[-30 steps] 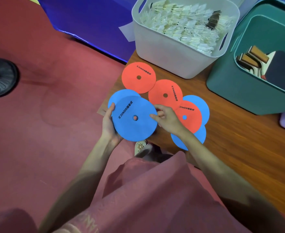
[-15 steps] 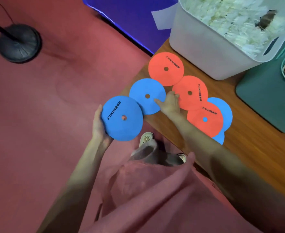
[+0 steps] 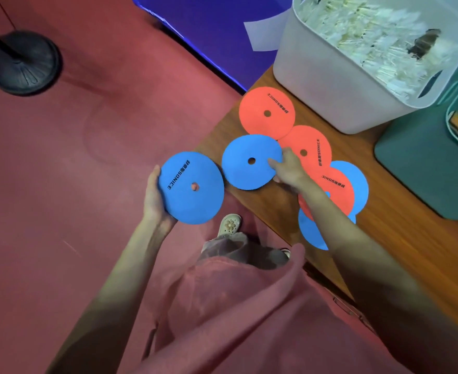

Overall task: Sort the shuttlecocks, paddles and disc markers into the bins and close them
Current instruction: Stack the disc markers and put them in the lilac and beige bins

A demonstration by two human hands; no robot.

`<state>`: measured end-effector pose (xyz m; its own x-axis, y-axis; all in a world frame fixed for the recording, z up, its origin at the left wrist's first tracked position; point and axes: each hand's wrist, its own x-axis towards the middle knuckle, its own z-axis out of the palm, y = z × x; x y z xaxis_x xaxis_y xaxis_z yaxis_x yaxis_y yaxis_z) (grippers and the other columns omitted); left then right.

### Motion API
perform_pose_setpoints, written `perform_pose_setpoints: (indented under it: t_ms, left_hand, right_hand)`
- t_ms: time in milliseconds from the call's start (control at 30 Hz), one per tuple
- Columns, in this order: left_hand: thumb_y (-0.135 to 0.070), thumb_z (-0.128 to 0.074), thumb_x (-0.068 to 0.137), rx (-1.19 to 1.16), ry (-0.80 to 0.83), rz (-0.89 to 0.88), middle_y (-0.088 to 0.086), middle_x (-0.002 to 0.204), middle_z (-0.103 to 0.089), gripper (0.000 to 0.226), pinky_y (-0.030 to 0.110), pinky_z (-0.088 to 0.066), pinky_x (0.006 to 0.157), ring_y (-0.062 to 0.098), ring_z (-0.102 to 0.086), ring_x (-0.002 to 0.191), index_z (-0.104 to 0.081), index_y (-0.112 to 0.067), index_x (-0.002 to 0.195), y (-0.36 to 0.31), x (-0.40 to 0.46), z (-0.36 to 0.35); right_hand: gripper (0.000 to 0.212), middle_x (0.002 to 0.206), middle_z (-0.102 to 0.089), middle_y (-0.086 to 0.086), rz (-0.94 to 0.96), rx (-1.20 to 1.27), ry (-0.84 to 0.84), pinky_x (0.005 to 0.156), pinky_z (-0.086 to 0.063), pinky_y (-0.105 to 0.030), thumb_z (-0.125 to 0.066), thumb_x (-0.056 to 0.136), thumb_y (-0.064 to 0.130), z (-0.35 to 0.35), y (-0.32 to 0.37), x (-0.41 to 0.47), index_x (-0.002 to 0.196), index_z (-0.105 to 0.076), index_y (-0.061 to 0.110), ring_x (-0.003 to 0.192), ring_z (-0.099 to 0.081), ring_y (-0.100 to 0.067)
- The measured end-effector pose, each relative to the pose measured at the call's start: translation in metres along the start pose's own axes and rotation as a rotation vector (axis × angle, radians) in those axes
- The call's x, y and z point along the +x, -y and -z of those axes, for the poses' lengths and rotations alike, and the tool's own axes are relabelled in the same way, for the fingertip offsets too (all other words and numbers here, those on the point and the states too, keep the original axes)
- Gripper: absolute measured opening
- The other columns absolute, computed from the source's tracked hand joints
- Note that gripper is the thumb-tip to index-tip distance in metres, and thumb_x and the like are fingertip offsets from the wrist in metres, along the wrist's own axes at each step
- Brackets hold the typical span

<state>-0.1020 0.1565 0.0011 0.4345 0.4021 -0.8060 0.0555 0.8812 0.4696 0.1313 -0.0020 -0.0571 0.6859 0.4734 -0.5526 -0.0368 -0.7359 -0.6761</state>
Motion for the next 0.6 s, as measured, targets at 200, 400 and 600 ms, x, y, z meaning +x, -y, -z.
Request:
perform_pose_setpoints:
  t_ms: [200, 400, 600]
  left_hand:
    - [-0.055, -0.038, 0.095, 0.039, 0.031, 0.006, 0.004, 0.113, -0.071, 0.047, 0.042, -0.054, 0.085, 0.025, -0.067, 0.101, -0.066, -0.022, 0.115, 0.003, 0.006, -0.020]
    - [-0.050, -0.036, 0.099, 0.060, 0.115, 0.050, 0.002, 0.117, -0.069, 0.045, 0.039, -0.053, 0.086, 0.022, -0.066, 0.107, -0.065, -0.022, 0.118, 0.013, 0.010, -0.053]
    - [-0.048, -0.038, 0.099, 0.065, 0.177, 0.102, 0.004, 0.111, -0.071, 0.042, 0.044, -0.052, 0.088, 0.026, -0.068, 0.101, -0.070, -0.021, 0.102, 0.023, 0.010, -0.071]
  right_hand:
    - [0.017, 0.077, -0.047, -0.008, 0.177, 0.421, -0.106, 0.043, -0.033, -0.020, -0.039, 0.100, 0.010, 0.051, 0.018, -0.059, 0.111, -0.051, 0.016, 0.049, -0.040, -0.007]
    - [0.025, 0.063, -0.038, -0.004, 0.110, 0.581, 0.179, 0.041, -0.021, -0.018, -0.042, 0.100, 0.009, 0.025, 0.026, -0.078, 0.124, -0.049, 0.012, 0.042, -0.029, -0.006]
    - [0.028, 0.067, -0.058, 0.015, 0.092, 0.416, 0.178, 0.045, -0.036, -0.012, -0.044, 0.100, 0.008, 0.010, 0.017, -0.077, 0.126, -0.049, 0.002, 0.049, -0.051, 0.005]
